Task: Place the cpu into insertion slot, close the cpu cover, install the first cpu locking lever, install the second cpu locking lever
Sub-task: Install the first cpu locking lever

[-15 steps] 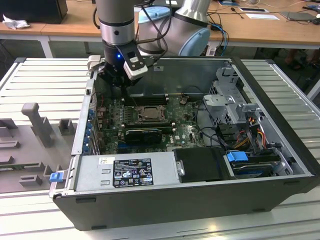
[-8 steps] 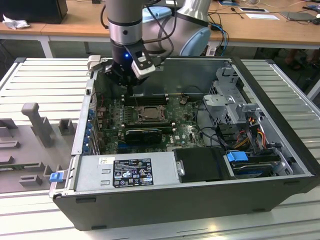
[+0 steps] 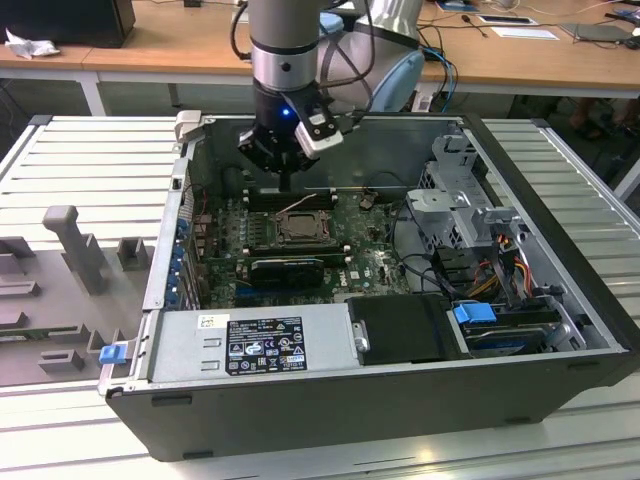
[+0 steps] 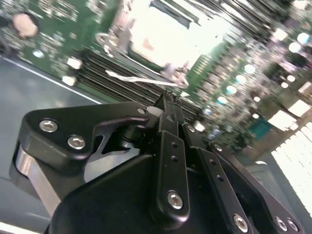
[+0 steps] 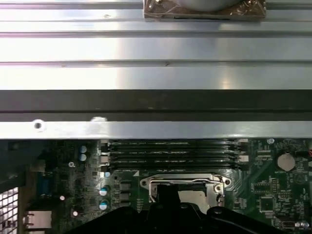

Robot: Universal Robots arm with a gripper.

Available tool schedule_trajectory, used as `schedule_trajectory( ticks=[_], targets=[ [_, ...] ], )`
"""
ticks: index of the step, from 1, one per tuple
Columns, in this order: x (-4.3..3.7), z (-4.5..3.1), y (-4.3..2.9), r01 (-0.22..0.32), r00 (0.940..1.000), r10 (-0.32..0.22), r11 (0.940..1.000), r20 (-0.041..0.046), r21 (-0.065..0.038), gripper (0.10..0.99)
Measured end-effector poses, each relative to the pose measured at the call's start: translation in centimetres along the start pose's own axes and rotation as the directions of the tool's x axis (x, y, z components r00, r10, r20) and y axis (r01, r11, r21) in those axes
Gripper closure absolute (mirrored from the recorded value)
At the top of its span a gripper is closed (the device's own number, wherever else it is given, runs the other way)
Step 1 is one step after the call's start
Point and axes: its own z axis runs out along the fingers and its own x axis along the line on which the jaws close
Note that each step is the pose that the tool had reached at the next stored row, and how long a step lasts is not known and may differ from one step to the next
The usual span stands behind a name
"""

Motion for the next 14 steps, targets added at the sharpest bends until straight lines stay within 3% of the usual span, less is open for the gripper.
schedule_trajectory(
  ticks=[2,4,5,6,8,11,14],
  targets=[
    [-0.52,0.05,-0.01,0.000,1.0000,0.000,1.0000,-0.0001,-0.006,0.980],
    [-0.56,0.09,0.00,0.000,1.0000,0.000,0.9996,-0.0003,-0.027,0.980],
    [-0.56,0.17,0.00,0.002,1.0000,-0.002,0.9995,0.0000,-0.030,0.980],
    [-0.56,0.29,-0.01,0.009,1.0000,-0.009,0.9995,-0.0003,-0.030,0.980],
    [-0.60,1.27,-0.03,0.079,0.9968,-0.079,0.9964,-0.0058,-0.031,0.980],
    [-1.52,1.90,0.18,0.085,0.9963,-0.085,0.9959,-0.0063,-0.031,0.980],
    [-1.82,2.36,0.34,0.085,0.9964,-0.085,0.9959,-0.0064,-0.031,0.980]
  ],
)
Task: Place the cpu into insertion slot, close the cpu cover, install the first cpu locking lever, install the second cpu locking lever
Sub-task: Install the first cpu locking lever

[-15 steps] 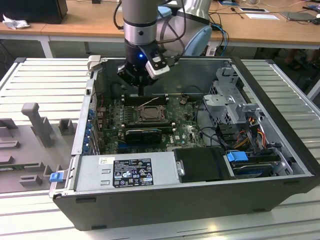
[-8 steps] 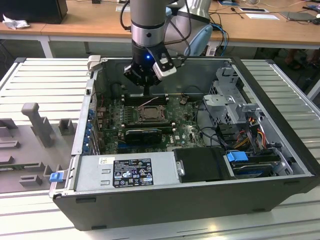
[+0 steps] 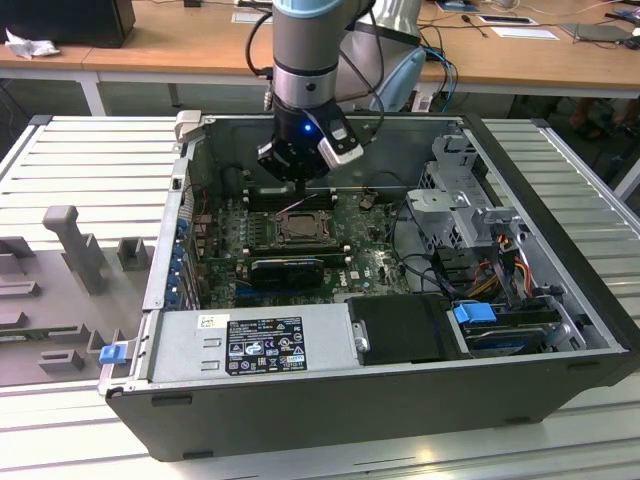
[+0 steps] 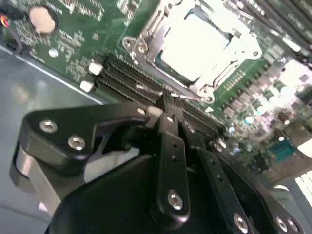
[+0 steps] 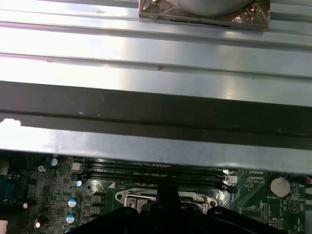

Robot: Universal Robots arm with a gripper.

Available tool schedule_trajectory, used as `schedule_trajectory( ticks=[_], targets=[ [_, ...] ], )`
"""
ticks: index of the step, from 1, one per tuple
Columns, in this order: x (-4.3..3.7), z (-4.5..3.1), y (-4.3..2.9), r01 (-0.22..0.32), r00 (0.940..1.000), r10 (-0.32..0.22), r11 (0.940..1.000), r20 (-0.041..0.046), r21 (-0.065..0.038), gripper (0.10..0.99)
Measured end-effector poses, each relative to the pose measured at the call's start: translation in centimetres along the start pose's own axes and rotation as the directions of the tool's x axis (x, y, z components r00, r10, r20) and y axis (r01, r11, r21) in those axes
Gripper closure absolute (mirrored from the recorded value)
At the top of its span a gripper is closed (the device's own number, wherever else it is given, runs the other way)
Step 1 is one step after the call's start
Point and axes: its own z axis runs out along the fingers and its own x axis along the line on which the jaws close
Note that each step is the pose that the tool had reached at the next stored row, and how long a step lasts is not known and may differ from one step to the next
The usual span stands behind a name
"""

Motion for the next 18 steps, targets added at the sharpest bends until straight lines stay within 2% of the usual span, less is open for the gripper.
schedule_trajectory(
  ticks=[6,18],
  targets=[
    [-0.26,0.47,0.09,0.000,1.0000,0.000,1.0000,0.0001,0.000,0.980],
    [-0.27,0.47,0.09,0.000,1.0000,0.000,1.0000,0.0001,0.000,0.980]
  ],
)
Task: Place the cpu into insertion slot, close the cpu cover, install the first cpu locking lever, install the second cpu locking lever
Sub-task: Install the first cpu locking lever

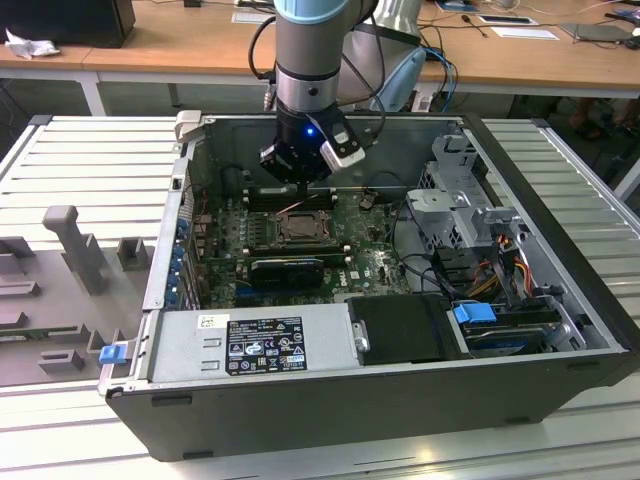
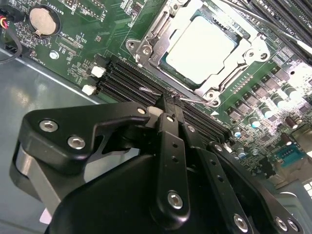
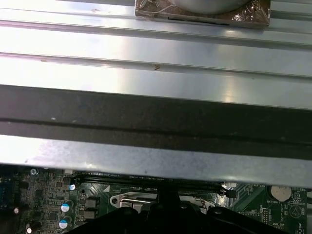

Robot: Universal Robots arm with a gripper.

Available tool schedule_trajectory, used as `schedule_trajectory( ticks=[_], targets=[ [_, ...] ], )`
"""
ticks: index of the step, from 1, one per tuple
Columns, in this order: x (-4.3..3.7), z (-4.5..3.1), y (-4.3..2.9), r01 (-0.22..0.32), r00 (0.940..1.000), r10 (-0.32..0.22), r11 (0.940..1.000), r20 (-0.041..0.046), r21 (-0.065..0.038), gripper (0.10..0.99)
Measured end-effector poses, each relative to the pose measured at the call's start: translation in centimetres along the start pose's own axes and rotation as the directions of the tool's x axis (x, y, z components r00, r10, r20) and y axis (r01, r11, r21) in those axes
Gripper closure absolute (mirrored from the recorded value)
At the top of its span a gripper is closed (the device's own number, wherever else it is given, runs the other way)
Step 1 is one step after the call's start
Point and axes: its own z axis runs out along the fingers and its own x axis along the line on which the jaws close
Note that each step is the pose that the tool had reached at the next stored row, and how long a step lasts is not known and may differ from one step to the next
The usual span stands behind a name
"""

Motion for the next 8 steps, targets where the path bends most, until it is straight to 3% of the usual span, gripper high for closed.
schedule_trajectory(
  ticks=[8],
  targets=[
    [-0.01,-0.17,0.07,0.000,1.0000,0.000,1.0000,0.0004,-0.003,0.980]
  ],
)
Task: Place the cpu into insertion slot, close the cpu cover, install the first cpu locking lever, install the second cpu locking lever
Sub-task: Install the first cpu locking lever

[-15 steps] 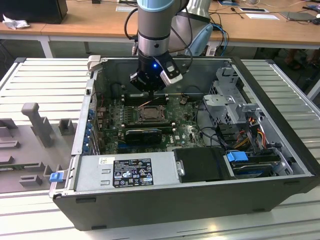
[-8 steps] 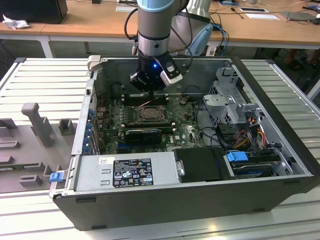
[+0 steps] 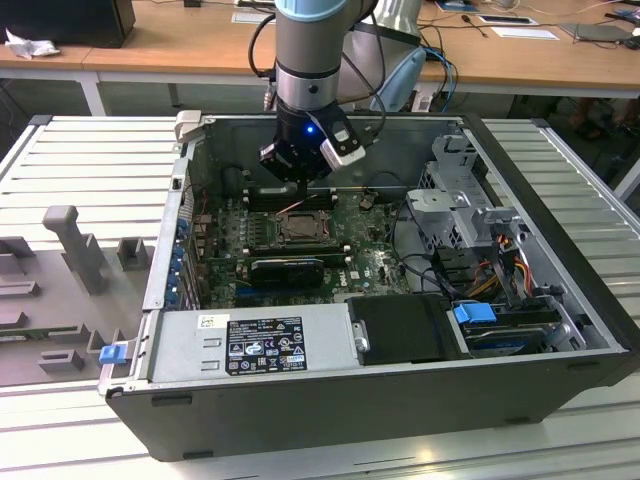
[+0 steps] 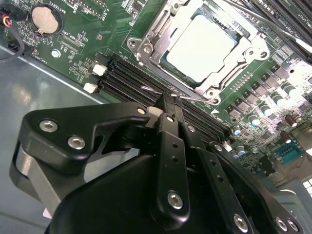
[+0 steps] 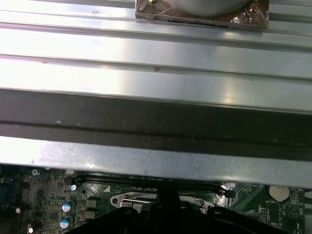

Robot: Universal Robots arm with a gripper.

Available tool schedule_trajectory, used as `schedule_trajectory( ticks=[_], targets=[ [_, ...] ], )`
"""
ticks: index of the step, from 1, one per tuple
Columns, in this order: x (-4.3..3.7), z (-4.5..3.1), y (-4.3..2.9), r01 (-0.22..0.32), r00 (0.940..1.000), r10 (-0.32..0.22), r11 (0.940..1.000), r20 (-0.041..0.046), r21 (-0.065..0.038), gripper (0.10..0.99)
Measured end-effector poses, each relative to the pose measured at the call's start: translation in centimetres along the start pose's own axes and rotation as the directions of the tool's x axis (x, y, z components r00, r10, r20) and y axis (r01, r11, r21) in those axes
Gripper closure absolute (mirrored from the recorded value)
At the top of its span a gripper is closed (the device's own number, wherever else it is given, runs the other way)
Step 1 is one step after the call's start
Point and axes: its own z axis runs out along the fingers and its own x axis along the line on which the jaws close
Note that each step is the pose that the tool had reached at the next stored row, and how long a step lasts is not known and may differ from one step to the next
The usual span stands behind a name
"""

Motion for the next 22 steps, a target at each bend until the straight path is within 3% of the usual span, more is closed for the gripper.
schedule_trajectory(
  ticks=[8,14,22],
  targets=[
    [-0.41,0.17,-0.04,0.000,1.0000,0.000,1.0000,0.0000,0.000,0.980],
    [-1.08,0.67,-0.14,0.000,1.0000,0.000,1.0000,0.0002,-0.003,0.980],
    [-1.34,1.65,-0.26,0.000,1.0000,0.000,1.0000,0.0002,-0.004,0.980]
  ],
)
